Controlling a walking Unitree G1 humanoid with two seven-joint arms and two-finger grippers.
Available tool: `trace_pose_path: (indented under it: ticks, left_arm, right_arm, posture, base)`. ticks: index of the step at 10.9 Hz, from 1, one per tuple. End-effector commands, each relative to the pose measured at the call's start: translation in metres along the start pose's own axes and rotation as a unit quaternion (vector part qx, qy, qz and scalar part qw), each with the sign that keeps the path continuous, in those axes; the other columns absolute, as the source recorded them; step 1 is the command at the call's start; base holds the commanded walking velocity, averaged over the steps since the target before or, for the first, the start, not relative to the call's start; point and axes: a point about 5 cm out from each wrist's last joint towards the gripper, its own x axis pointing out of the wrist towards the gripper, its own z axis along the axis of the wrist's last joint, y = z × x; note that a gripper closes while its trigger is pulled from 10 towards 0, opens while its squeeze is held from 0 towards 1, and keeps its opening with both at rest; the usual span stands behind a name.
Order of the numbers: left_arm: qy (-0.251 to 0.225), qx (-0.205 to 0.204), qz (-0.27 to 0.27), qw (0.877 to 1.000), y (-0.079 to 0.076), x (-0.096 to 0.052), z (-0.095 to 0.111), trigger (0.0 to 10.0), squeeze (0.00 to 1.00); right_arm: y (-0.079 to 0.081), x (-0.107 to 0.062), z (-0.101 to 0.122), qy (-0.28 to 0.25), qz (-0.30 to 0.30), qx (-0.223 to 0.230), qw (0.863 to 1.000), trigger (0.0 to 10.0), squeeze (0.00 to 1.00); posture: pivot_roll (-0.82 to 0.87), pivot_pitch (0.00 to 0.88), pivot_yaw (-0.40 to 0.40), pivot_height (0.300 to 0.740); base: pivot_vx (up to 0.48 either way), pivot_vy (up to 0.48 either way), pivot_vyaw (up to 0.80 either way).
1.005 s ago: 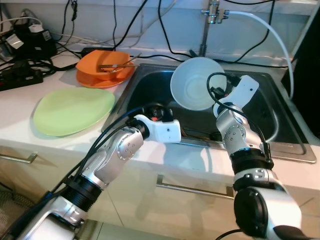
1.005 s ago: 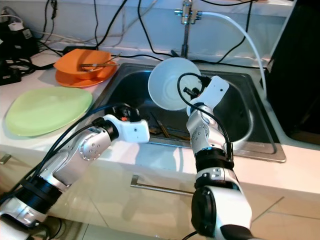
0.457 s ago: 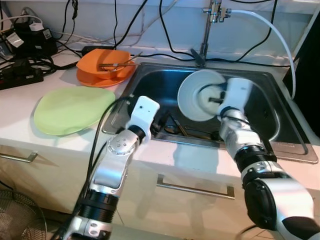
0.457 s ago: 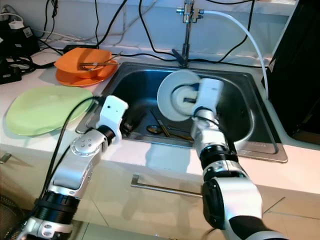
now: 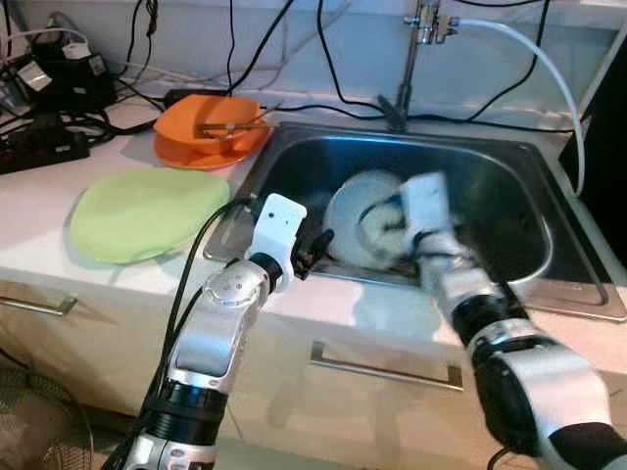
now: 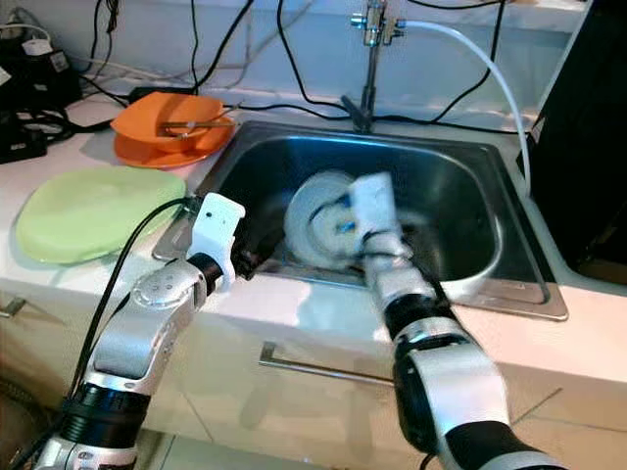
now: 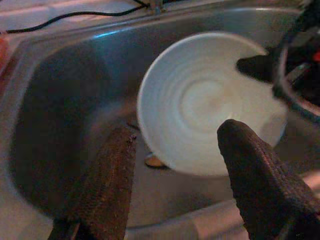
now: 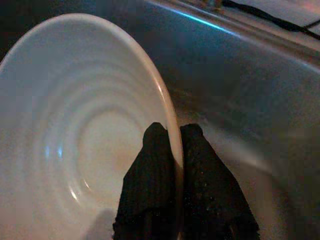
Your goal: Kitchen organization
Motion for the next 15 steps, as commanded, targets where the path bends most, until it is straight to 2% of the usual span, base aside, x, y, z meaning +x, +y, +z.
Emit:
trace_pose_path:
  ticks: [1, 4, 5, 6, 7, 9, 10, 11, 12, 13, 14, 15]
  left_arm:
    - [0.008, 0.0, -0.008, 1.0, -0.002, -0.002, 0.0, 10.0, 0.0]
    - [0.027, -0.001, -0.017, 1.0, -0.005, -0.004, -0.001, 10.0, 0.0]
    - [0.028, -0.002, -0.017, 0.999, -0.005, -0.004, -0.002, 10.0, 0.0]
    - [0.03, -0.003, -0.018, 0.999, -0.006, -0.004, -0.002, 10.0, 0.0]
    - [0.031, -0.003, -0.02, 0.999, -0.006, -0.004, -0.002, 10.0, 0.0]
    - [0.034, -0.002, -0.02, 0.999, -0.006, -0.004, -0.002, 10.0, 0.0]
    - [0.037, -0.001, -0.018, 0.999, -0.006, -0.004, -0.003, 10.0, 0.0]
    - [0.037, 0.0, -0.017, 0.999, -0.005, -0.004, -0.003, 10.0, 0.0]
    - [0.03, 0.003, -0.011, 0.999, -0.004, -0.004, -0.001, 10.0, 0.0]
    - [-0.004, 0.023, 0.014, 1.0, 0.001, -0.004, 0.006, 10.0, 0.0]
    - [-0.02, 0.032, 0.028, 0.999, 0.005, -0.004, 0.01, 10.0, 0.0]
    - [-0.039, 0.085, 0.064, 0.994, 0.016, -0.005, 0.017, 10.0, 0.0]
  right_arm:
    - [0.004, 0.0, 0.001, 0.004, 0.014, -0.007, 1.0, 10.0, 0.0]
    - [0.013, -0.001, -0.007, 0.018, 0.042, -0.012, 0.999, 10.0, 0.0]
    - [0.014, -0.001, -0.006, 0.017, 0.046, -0.012, 0.999, 10.0, 0.64]
    - [0.015, -0.001, -0.005, 0.014, 0.051, -0.016, 0.998, 10.0, 0.78]
    - [0.016, -0.001, -0.004, 0.013, 0.054, -0.022, 0.998, 10.0, 0.0]
    - [0.017, -0.001, -0.005, 0.011, 0.054, -0.024, 0.998, 10.0, 0.0]
    - [0.017, -0.001, -0.005, 0.012, 0.056, -0.02, 0.998, 10.0, 0.57]
    - [0.017, -0.001, -0.005, 0.011, 0.057, -0.024, 0.998, 10.0, 0.58]
    - [0.017, -0.001, 0.0, -0.001, 0.052, -0.025, 0.998, 10.0, 0.0]
    - [0.014, 0.001, 0.022, -0.058, 0.045, 0.007, 0.997, 10.0, 0.0]
    - [0.012, 0.001, 0.031, -0.078, 0.046, 0.021, 0.996, 10.0, 0.0]
    - [0.009, 0.0, 0.05, -0.124, 0.047, 0.064, 0.989, 10.0, 0.0]
  posture:
    - [0.25, 0.005, 0.006, 0.74]
    - [0.26, 0.002, 0.006, 0.74]
    - [0.26, 0.0, 0.006, 0.74]
    - [0.26, 0.0, 0.006, 0.74]
    - [0.26, 0.0, 0.006, 0.74]
    - [0.26, 0.0, 0.005, 0.74]
    - [0.26, 0.0, 0.003, 0.74]
    - [0.26, 0.0, 0.003, 0.74]
    - [0.26, 0.001, 0.003, 0.74]
    - [0.25, 0.003, 0.004, 0.74]
    - [0.25, 0.004, 0.004, 0.74]
    - [0.24, 0.007, 0.006, 0.74]
  base:
    - [0.0, 0.0, 0.0]
    - [0.0, 0.0, 0.0]
    - [0.0, 0.0, 0.0]
    - [0.0, 0.0, 0.0]
    - [0.0, 0.0, 0.0]
    - [0.0, 0.0, 0.0]
    - [0.0, 0.0, 0.0]
    - [0.0, 0.0, 0.0]
    - [0.0, 0.0, 0.0]
    - [0.0, 0.0, 0.0]
    - [0.0, 0.0, 0.0]
    - [0.0, 0.0, 0.0]
